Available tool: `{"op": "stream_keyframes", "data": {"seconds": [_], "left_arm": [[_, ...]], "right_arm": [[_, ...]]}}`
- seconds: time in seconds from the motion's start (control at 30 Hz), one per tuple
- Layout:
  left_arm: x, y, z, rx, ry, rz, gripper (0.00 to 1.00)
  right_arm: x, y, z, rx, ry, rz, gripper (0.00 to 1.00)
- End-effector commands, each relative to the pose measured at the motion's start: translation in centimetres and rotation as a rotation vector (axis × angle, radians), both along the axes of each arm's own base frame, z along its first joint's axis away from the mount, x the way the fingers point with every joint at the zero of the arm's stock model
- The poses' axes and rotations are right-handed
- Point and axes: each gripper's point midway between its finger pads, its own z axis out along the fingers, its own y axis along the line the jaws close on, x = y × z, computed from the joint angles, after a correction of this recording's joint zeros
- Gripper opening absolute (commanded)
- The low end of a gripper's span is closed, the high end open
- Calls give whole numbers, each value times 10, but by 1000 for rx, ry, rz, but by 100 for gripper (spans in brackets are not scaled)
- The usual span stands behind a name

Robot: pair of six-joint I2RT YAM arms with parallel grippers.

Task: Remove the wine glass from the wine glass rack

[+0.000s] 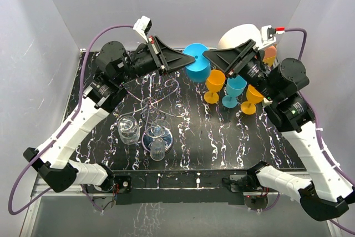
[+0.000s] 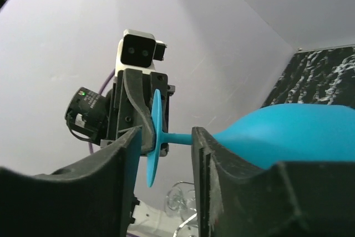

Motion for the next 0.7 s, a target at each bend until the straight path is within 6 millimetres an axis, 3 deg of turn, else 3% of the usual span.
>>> {"op": "stream_keyframes", "data": {"seconds": [0.0,0.13,0.27,0.43,0.67], "left_arm": [[-12,7,19,-76,-52,-4,0],[-16,7,28,-138,-55,-27,0],[-23,9,42,-213,-62,-69,0],[-38,18,63,-306,-85,-118,0],[-62,37,84,-408,-120,-163,0]], "right_arm": [[-15,-21,12,-44,-86,-81,48],[-25,-49,9,-115,-138,-207,72],[-35,-77,2,-157,-159,-326,89],[-47,-89,-7,-117,-169,-352,96],[-46,-68,-12,-28,-160,-246,97]]}}
